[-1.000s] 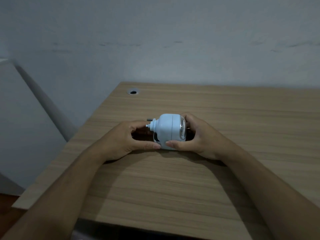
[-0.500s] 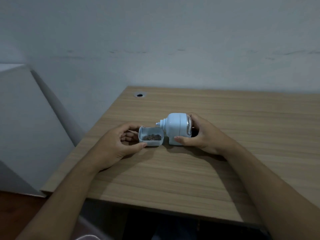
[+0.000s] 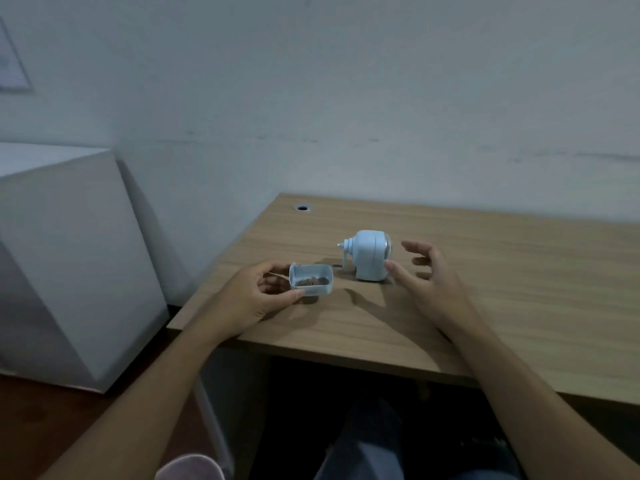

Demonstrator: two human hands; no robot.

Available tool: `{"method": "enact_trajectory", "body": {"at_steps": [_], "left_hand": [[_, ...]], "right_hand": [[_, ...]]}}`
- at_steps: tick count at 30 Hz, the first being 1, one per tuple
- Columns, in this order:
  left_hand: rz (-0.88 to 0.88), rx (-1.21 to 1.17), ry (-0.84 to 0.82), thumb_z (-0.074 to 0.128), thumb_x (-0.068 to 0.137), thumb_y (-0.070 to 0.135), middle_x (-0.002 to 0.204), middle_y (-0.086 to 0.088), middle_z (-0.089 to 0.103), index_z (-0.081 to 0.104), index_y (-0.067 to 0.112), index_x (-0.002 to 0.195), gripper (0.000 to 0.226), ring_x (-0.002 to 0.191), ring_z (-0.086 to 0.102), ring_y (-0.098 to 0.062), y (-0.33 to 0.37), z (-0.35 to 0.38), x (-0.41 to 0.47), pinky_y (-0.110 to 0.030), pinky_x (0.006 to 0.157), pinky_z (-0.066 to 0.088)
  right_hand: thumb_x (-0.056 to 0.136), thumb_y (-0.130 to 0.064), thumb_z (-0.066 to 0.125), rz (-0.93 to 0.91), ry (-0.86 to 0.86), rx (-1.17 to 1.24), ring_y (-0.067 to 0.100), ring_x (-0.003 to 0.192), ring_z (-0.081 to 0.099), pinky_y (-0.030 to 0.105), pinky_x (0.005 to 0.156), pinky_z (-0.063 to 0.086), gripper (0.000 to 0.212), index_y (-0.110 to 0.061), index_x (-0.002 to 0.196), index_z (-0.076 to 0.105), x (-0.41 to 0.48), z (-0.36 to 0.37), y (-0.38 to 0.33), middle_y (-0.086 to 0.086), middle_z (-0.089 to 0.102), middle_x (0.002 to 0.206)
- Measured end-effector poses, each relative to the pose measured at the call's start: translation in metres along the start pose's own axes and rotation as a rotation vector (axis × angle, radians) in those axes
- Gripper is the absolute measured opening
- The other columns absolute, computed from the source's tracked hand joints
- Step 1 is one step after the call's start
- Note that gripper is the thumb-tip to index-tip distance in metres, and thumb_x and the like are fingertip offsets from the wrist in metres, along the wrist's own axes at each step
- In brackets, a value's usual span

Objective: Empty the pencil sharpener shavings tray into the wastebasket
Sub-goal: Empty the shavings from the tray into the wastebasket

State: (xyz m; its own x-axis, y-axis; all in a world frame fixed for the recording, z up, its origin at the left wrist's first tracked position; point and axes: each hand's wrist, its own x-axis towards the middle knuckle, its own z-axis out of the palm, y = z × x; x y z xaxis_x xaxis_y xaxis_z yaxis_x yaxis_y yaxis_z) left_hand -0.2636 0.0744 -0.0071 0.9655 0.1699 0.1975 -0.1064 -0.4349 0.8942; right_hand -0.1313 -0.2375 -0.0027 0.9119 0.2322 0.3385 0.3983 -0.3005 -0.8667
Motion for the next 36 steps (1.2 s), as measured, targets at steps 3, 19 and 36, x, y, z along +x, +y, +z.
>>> {"method": "enact_trajectory", "body": {"at_steps": [3,19,36], "left_hand": [[0.017,-0.031,0.052,0.097,0.071,0.054,0.118,0.005,0.086,0.077,0.028,0.13,0.068,0.112,0.083,-0.012,0.0,-0.008,-0.02,-0.034,0.106,0.064],[0.02,0.095,0.304,0.092,0.089,0.025,0.117,0.008,0.084,0.075,0.024,0.133,0.046,0.113,0.078,-0.006,0.0,-0.126,-0.148,-0.013,0.091,0.061],[-0.321,-0.051,0.498,0.099,0.074,0.048,0.135,-0.002,0.079,0.076,0.034,0.123,0.056,0.132,0.072,-0.026,-0.168,-0.176,-0.253,-0.048,0.114,0.058]], "right_hand": [[0.092,-0.041,0.084,-0.051,0.047,-0.056,0.016,0.118,0.062,0.039,0.102,0.057,0.051,-0.026,0.138,0.066,-0.026,0.006,-0.016,-0.008,0.064,0.137],[0.1,-0.054,0.07,-0.27,-0.499,-0.118,0.001,0.117,0.073,0.015,0.084,0.063,0.059,-0.029,0.153,0.06,-0.106,0.154,-0.159,-0.019,0.067,0.145],[0.106,-0.034,0.069,-0.041,-0.803,0.118,0.002,0.132,0.06,0.027,0.109,0.055,0.053,-0.025,0.156,0.056,-0.186,0.348,-0.096,-0.01,0.063,0.153]]}}
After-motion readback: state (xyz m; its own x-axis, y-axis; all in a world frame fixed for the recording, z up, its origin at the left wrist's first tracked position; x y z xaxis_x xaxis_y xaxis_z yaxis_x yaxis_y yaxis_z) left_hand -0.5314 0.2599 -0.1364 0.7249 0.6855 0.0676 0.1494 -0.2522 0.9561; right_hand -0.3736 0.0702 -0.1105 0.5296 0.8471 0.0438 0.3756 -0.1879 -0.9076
